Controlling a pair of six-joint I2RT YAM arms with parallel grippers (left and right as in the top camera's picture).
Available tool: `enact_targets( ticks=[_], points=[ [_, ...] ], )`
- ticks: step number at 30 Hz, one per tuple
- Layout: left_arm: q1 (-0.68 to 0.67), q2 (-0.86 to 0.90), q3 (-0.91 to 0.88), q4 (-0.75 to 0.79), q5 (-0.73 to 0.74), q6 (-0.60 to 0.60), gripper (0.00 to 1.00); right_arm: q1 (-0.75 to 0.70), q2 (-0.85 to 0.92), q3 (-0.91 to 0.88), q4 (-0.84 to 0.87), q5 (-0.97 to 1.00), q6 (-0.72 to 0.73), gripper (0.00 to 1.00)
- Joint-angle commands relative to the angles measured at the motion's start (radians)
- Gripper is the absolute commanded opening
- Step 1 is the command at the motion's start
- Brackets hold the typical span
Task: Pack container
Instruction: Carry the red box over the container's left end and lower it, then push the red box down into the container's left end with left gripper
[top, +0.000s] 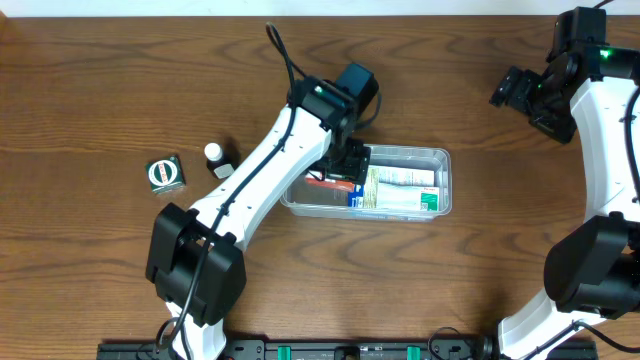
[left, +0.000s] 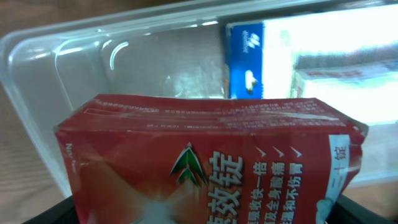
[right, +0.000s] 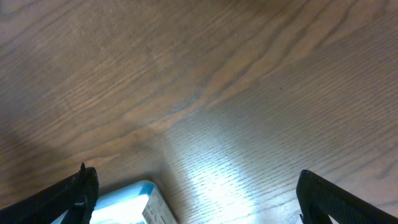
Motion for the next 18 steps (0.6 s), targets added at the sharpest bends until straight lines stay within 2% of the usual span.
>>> enact_targets(
  ticks=[1,10,18],
  points=[
    [-0.002,0.003,-0.045,0.042,-0.042,-0.09,0.85,-0.002,-0.014,0.018,-0.001,0.006,0.008,0.99],
    [-0.001,0.003,-0.172,0.185,-0.062,-0.101,0.85,-0.002,-0.014,0.018,-0.001,0.006,0.008,0.99],
    [0.008,0.003,-0.216,0.233,-0.087,-0.102,0.85,-0.002,-0.014,0.018,-0.001,0.006,0.008,0.99]
  ],
)
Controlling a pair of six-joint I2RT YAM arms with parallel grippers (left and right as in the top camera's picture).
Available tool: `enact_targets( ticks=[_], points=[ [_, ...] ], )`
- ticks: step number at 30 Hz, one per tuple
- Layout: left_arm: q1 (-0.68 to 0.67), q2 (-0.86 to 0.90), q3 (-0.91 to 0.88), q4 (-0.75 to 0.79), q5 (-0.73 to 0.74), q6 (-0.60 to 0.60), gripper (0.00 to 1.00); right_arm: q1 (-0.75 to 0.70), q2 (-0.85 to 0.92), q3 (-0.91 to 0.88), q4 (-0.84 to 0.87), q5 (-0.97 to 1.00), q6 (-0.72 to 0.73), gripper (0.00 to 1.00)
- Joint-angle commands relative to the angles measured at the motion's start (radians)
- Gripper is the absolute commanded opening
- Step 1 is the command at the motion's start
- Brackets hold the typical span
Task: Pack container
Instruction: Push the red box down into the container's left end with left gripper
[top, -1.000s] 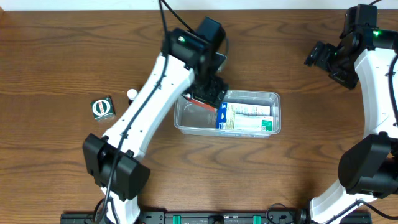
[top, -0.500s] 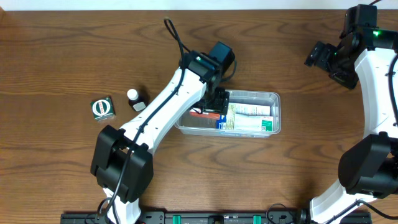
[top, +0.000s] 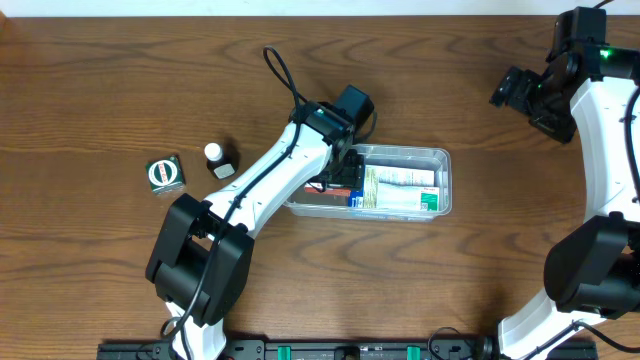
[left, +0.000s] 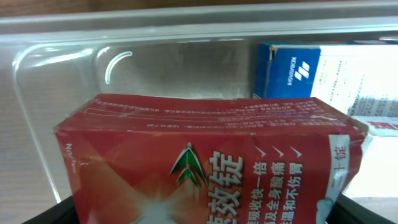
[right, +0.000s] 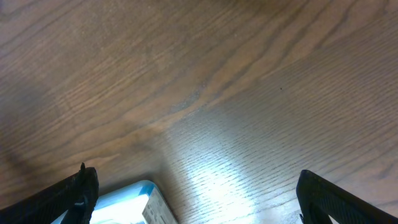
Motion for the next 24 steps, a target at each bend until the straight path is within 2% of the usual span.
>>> enact_targets(
  ticks=[1,24],
  points=[
    [0.006,0.003,-0.011,0.004,-0.048,-0.017,0.85,-0.002,-0.014,0.019,0.0,0.006,0.008,0.99],
    [0.006,0.014,-0.06,0.064,-0.089,-0.04,0.85,-0.002,-0.014,0.019,-0.001,0.007,0.008,0.99]
  ],
)
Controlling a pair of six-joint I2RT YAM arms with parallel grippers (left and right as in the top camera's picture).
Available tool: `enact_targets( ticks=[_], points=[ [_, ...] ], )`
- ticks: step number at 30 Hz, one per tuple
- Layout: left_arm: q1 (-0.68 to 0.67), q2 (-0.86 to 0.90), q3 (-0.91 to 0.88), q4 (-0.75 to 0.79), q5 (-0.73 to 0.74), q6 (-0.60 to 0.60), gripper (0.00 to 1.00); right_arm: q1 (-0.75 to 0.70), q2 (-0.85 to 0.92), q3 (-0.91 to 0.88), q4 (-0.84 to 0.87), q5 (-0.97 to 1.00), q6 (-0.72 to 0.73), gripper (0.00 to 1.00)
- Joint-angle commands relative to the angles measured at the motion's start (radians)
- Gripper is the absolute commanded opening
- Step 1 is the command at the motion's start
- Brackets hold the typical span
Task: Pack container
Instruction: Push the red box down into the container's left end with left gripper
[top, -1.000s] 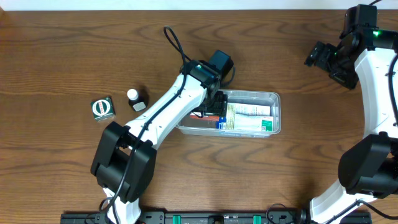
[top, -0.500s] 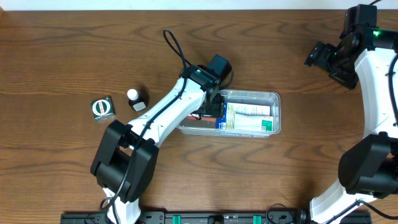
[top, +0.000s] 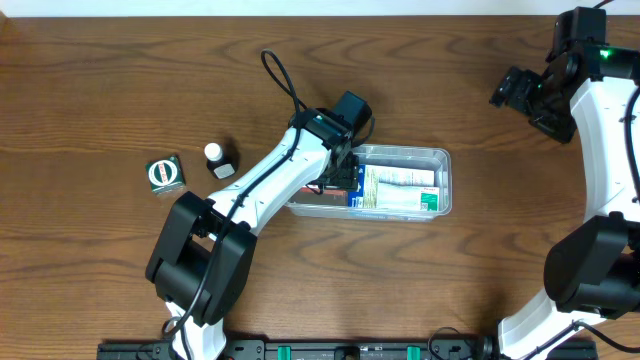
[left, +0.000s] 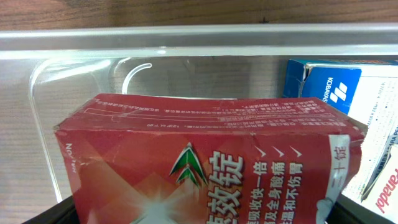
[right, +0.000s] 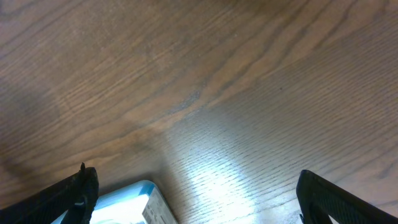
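Note:
A clear plastic container (top: 440, 155) lies at mid-table. Blue-and-white boxes (top: 400, 190) fill its right part, and the blue end of one (left: 323, 78) shows in the left wrist view. My left gripper (top: 340, 175) is shut on a red box with Chinese print (left: 205, 155), held in the container's bare left part, close to its floor. Its fingers are mostly hidden behind the box. My right gripper (top: 515, 92) hangs over the table's far right corner with its fingers (right: 81, 186) wide apart. A light-blue box (right: 127, 202) shows beside its left finger.
A green-and-white box (top: 165, 173) and a small dark bottle with a white cap (top: 217, 158) lie on the wood to the left of the container. The left arm stretches from the front edge across to the container.
My left gripper has shifted a little with the red box; in the wrist view the container's far wall sits nearer and the blue box has slid to the right. The right arm is still.
The red box was first held askew over the container's left part. Then it was squared to the container's walls. Now it sits further into the left part, still gripped. The right gripper stayed open at the far right throughout.

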Motion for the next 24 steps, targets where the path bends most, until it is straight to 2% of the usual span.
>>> enact_targets(
  ticks=[1,10,24],
  points=[
    [0.005,0.018,-0.005,-0.001,-0.027,-0.016,0.85,-0.002,-0.014,0.018,-0.001,0.007,0.008,0.99],
    [0.005,0.092,-0.005,0.006,-0.026,-0.018,0.85,-0.002,-0.014,0.018,-0.001,0.007,0.008,0.99],
    [0.005,0.097,-0.005,0.032,-0.026,-0.02,0.86,-0.002,-0.014,0.018,-0.001,0.007,0.008,0.99]
  ],
)
